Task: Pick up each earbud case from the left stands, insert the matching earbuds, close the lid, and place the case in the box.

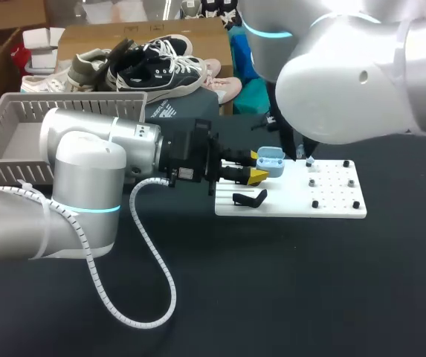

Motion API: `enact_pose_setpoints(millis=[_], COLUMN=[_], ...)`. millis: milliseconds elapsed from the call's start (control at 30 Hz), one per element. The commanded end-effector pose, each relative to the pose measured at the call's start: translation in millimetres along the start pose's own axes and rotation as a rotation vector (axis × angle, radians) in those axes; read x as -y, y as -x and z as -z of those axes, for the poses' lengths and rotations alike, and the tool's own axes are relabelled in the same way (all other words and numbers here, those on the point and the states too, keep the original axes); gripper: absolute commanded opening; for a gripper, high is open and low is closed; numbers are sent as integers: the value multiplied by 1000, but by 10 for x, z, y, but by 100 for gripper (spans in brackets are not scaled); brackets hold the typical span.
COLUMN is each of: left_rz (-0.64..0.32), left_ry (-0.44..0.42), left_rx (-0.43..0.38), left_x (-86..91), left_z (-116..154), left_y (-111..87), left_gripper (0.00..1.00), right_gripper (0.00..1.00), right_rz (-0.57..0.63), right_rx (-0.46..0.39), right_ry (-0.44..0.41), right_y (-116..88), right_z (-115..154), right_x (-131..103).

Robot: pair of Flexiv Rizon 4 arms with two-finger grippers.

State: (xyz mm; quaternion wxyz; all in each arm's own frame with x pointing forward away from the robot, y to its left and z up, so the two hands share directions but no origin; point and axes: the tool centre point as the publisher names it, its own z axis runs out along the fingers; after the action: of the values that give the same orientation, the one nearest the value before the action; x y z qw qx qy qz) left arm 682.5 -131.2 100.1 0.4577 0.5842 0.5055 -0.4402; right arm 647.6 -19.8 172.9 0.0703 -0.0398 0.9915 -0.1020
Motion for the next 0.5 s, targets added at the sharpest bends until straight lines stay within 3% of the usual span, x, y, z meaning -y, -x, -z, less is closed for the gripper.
enact_pose_setpoints(millis=[33,267,500], left_rz=[-1,-1,-1], left_ry=[5,5,5], left_rx=[1,1,1], left_x=[11,11,11], left_z=[-5,-5,-5], left_y=[-3,-3,-3], left_gripper=[0,0,0], right_gripper=[0,0,0], right_rz=[-40,-217,-329], right_rx=[-53,-91,-146], right_ry=[40,68,33], right_y=[3,0,-45], right_z=[21,109,206], right_x=[25,4,-97])
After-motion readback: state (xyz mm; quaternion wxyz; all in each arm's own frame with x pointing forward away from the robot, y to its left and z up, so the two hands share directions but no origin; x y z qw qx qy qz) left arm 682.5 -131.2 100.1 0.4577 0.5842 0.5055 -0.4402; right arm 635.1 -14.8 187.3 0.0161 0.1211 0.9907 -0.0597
